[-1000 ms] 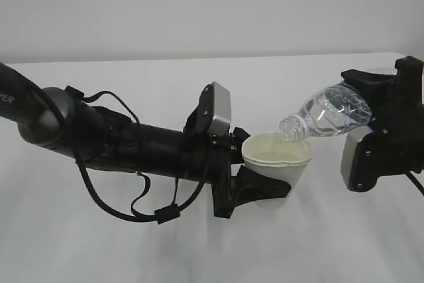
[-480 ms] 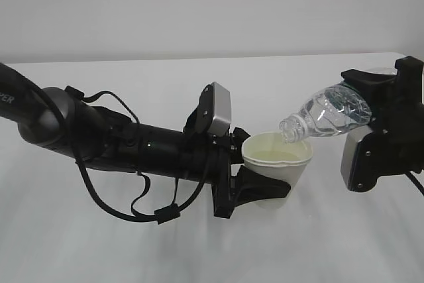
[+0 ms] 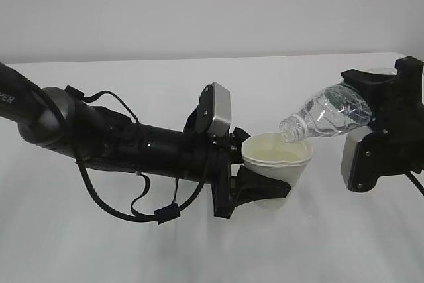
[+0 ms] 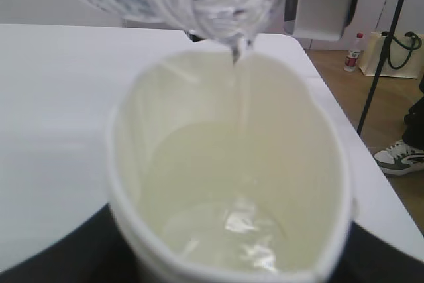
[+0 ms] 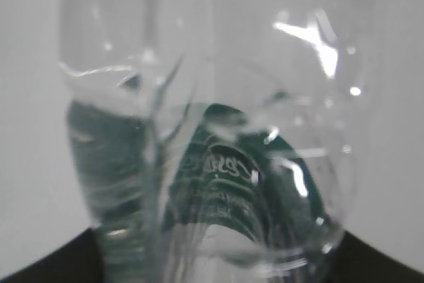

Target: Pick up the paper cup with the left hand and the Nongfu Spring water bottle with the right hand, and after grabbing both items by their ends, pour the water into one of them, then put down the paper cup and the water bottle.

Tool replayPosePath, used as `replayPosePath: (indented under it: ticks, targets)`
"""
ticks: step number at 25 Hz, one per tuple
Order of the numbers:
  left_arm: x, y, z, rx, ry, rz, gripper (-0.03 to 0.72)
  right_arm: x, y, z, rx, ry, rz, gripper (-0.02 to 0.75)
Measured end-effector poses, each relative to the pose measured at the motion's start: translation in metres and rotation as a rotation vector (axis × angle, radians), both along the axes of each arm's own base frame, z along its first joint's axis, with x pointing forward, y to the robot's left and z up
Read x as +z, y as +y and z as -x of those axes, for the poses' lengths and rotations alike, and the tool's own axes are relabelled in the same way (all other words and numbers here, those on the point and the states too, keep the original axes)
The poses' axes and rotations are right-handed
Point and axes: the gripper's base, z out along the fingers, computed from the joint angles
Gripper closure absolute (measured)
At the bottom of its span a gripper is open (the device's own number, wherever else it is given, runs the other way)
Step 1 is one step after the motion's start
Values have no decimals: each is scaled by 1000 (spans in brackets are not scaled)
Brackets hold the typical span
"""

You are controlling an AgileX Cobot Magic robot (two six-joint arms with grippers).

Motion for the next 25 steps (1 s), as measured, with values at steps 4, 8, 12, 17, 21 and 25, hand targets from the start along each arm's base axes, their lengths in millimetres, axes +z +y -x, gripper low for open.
replayPosePath:
  ticks: [4, 8, 12, 17, 21, 25]
  targets:
    - [0, 0, 0, 0, 0, 0, 262, 0, 0, 0, 0, -1, 2, 383]
    - [0, 0, 0, 2, 0, -3, 263, 0, 0, 0, 1, -2, 6, 383]
    - [0, 0, 0, 2, 0, -3, 262, 0, 0, 0, 1, -3, 9, 383]
    - [0, 0, 0, 2, 0, -3, 263, 0, 0, -1, 1, -6, 10, 383]
    - [0, 0, 0, 2, 0, -3, 263, 0, 0, -1, 1, -7, 13, 383]
    - [0, 0, 0, 2, 0, -3, 262, 0, 0, -1, 1, -7, 13, 383]
